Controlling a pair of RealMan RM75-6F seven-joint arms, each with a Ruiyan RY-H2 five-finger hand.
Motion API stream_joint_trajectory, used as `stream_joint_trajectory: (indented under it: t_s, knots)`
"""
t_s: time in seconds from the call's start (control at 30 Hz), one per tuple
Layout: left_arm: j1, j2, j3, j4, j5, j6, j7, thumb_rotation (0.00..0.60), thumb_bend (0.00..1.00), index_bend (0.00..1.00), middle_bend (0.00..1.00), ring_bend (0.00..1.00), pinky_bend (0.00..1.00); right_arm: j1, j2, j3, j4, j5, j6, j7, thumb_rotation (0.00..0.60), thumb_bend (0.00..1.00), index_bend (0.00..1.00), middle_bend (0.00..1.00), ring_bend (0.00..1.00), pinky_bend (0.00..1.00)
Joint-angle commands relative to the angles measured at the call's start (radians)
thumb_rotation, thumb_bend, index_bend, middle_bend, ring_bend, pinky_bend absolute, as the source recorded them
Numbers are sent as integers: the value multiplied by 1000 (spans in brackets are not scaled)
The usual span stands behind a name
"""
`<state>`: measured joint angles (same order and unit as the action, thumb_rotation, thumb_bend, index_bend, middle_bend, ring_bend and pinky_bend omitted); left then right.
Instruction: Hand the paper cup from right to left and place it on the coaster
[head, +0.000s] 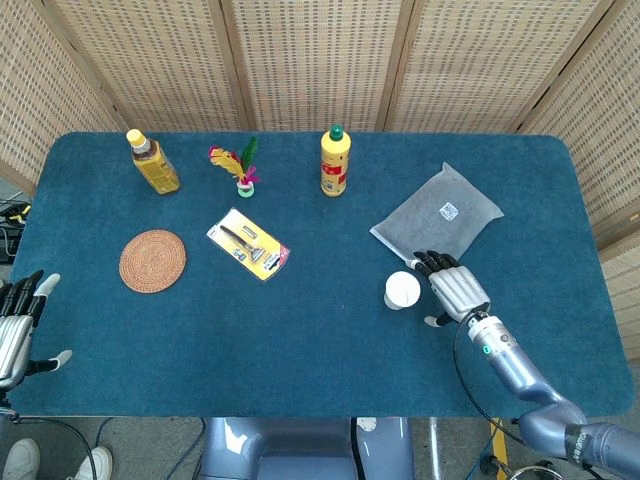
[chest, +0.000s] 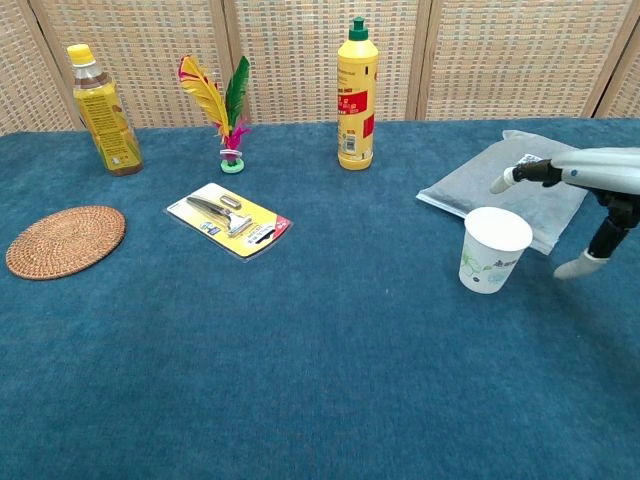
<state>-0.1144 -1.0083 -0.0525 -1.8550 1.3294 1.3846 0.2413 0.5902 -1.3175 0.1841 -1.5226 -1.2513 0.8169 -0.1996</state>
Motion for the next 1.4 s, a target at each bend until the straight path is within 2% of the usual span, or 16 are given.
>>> stream_joint_trajectory:
  t_s: [0.03,0.17,0.33,0.43,0.57,0.67,0.83,1.0,1.17,1.27,1.4]
  knots:
    - [-2,1,0,2,-3,-3,-4,600,0,0,0,0,0,20,-25,0,15,18,-17,-1,600,0,116,97,16,166]
    - [-5,2,-1,5,-8,-8,-11,600,0,0,0,0,0,41,-65,1,49,14,-13,17,600,0,144,145,78,241]
    - [-8,5,-1,6,-12,-13,-18,600,0,0,0,0,0,58,-108,-2,98,-9,1,49,600,0,275,316,281,426]
    - [-10,7,-1,7,-15,-18,-24,600,0,0,0,0,0,70,-119,-2,110,-22,2,73,600,6,322,383,358,513]
    - [-13,10,-3,9,-22,-24,-34,600,0,0,0,0,0,83,-116,-2,97,-47,5,100,600,33,343,392,367,527]
    - [-19,12,-5,14,-33,-39,-45,600,0,0,0,0,0,108,-99,12,50,-60,-7,121,600,37,345,393,367,528]
    - [-33,13,-8,19,-48,-66,-52,600,0,0,0,0,0,181,-87,58,-14,-13,-80,118,600,38,345,394,368,528]
    - [-40,15,-12,22,-58,-77,-60,600,0,0,0,0,0,256,-110,93,-17,41,-137,83,600,40,350,394,368,528]
    - [-49,17,-14,31,-74,-98,-77,600,0,0,0,0,0,388,-208,134,61,134,-209,20,600,56,359,397,369,528]
    - [-57,20,-19,42,-93,-118,-95,600,0,0,0,0,0,511,-337,157,221,222,-271,-17,600,61,366,398,371,528]
    - [-63,21,-19,50,-102,-132,-105,600,0,0,0,0,0,584,-417,165,322,287,-294,-31,600,71,370,399,372,528]
